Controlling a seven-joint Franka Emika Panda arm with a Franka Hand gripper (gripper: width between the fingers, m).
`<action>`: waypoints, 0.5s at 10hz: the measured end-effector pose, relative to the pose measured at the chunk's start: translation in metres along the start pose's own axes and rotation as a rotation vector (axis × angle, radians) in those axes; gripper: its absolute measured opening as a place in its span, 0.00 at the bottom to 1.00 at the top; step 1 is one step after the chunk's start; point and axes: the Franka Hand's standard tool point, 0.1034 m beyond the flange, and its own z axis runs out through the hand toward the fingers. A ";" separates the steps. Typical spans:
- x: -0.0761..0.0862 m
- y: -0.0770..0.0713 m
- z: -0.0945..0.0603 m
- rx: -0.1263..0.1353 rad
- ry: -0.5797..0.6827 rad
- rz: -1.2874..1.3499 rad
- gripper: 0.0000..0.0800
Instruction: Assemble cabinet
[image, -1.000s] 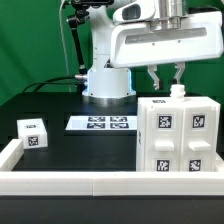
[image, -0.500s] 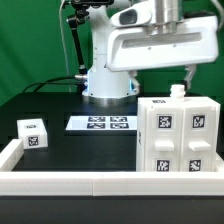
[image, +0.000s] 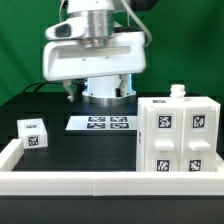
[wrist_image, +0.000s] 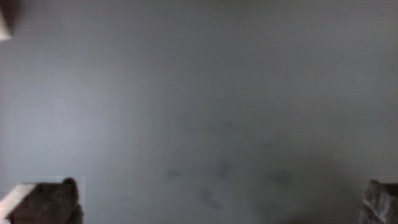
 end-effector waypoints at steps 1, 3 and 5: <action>0.002 -0.006 0.000 0.002 0.000 0.017 1.00; 0.002 -0.006 0.001 0.002 -0.001 0.008 1.00; 0.000 -0.005 0.002 0.002 -0.003 0.002 1.00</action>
Offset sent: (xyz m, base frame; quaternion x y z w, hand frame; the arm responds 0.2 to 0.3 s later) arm 0.0000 0.0000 0.0000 0.0000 0.0000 0.0000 1.0000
